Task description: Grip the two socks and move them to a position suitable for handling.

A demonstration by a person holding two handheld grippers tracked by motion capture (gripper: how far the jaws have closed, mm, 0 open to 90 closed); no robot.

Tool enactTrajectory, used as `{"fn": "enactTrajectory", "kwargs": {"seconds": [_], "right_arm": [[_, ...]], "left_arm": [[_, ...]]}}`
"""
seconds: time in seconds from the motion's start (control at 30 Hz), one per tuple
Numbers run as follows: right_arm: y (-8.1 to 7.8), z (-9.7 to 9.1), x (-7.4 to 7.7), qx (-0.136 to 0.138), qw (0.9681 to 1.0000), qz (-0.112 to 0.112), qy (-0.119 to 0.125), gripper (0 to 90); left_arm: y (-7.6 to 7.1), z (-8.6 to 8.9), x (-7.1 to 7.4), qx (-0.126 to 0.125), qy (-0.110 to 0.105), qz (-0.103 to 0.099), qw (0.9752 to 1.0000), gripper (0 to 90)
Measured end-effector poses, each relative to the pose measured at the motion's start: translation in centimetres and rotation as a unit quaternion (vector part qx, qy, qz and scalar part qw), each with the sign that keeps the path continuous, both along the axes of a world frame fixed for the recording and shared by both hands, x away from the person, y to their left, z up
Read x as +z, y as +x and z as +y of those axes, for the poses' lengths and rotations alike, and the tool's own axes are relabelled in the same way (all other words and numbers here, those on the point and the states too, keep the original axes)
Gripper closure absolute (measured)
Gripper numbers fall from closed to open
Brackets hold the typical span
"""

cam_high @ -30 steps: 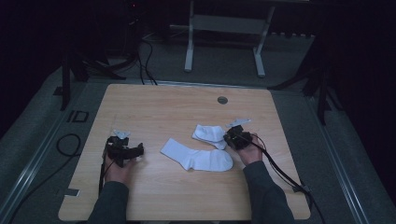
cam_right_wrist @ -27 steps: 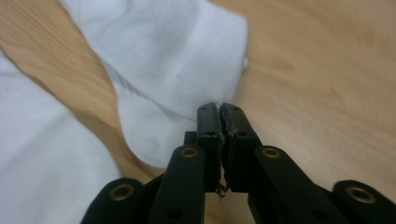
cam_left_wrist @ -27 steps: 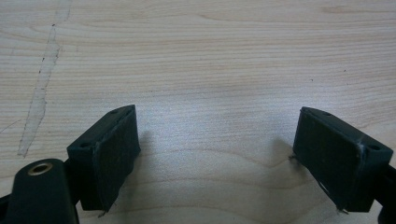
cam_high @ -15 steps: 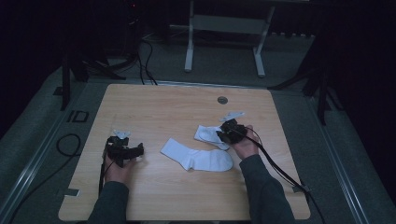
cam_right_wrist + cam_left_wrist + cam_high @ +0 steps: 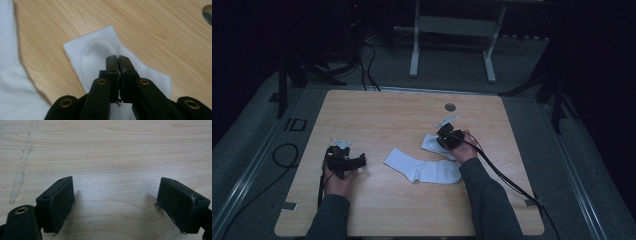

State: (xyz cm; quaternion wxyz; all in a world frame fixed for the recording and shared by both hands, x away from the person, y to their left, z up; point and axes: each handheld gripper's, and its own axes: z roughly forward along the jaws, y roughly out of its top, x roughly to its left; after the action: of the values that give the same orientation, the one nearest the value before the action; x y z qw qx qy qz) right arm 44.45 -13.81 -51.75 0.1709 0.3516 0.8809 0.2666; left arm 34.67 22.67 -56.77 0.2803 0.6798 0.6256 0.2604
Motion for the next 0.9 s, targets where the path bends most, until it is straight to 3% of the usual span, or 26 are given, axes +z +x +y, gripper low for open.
{"fn": "enactTrajectory", "kwargs": {"seconds": [0.23, 0.5, 0.57, 0.67, 0.77, 0.83, 0.9], "right_arm": [[-1.6, -5.0, 2.0, -0.042, 0.9987, -0.024, 0.019, 86.0], [-3.7, -11.9, 0.4, -0.106, 0.9937, -0.009, 0.034, 82.5], [-3.9, -13.0, 0.0, -0.130, 0.9914, -0.008, 0.013, 78.1], [-4.1, -14.1, 0.1, -0.156, 0.9875, -0.018, 0.005, 74.2], [-4.5, -14.2, 1.3, -0.169, 0.9846, -0.044, 0.005, 69.3], [-4.7, -13.9, 2.2, -0.164, 0.9847, -0.058, 0.008, 68.8], [-4.7, -13.3, 2.7, -0.148, 0.9871, -0.059, 0.014, 68.4]], "left_arm": [[0.0, 0.0, 0.0, 0.000, 0.000, 0.000, 1.0000, 14.5], [0.0, 0.0, 0.0, 0.000, 0.000, 0.000, 1.0000, 14.5], [0.0, 0.0, 0.0, 0.000, 0.000, 0.000, 1.0000, 14.5], [0.0, 0.0, 0.0, 0.000, 0.000, 0.000, 1.0000, 14.5], [0.0, 0.0, 0.0, 0.000, 0.000, 0.000, 1.0000, 14.5], [0.0, 0.0, 0.0, 0.000, 0.000, 0.000, 1.0000, 14.5], [0.0, 0.0, 0.0, 0.000, 0.000, 0.000, 1.0000, 14.5]]}}
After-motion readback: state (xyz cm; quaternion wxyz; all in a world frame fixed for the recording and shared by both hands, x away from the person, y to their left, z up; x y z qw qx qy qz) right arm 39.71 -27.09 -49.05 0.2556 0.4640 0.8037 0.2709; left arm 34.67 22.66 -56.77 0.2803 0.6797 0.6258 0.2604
